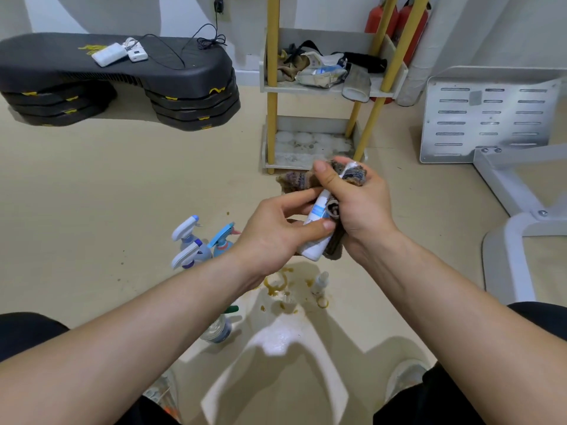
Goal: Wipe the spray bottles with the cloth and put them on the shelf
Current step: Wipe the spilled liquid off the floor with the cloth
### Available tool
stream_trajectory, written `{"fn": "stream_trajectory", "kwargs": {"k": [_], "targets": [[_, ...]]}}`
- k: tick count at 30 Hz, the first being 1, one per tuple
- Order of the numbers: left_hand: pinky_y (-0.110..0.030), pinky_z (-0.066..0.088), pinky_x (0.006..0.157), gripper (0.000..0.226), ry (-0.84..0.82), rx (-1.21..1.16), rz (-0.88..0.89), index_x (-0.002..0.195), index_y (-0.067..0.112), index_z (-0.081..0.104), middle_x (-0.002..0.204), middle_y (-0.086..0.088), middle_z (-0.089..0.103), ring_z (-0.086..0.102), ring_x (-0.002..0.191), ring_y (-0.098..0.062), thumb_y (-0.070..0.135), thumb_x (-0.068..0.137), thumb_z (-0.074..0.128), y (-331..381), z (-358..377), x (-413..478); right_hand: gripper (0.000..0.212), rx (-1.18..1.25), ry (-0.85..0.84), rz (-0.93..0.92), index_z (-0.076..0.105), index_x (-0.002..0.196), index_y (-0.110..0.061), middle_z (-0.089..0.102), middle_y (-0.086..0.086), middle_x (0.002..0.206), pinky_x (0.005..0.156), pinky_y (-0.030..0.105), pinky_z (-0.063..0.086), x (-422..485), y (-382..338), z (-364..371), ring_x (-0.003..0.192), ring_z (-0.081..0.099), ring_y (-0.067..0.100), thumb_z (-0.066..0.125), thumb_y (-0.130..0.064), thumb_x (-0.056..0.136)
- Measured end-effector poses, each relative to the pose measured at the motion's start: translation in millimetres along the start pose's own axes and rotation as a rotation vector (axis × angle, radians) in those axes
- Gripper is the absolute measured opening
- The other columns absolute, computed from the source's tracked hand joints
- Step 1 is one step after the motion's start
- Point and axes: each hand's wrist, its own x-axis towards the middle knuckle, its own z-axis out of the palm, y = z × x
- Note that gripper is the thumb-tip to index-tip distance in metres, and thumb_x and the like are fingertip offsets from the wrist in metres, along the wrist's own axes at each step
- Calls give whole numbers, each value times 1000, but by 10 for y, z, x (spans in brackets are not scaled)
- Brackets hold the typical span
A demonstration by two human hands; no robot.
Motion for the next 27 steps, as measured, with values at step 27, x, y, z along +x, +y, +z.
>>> {"fn": "stream_trajectory", "kwargs": {"k": [27], "targets": [[-16,53,81,27,263,143,72,105,20,68,100,11,71,64,97,4,17,82,82,-64,84,-41,54,-263,165,-38,55,120,-12,72,0,100,90,43,58,84,271,-14,93,72,18,67,-55,89]]}}
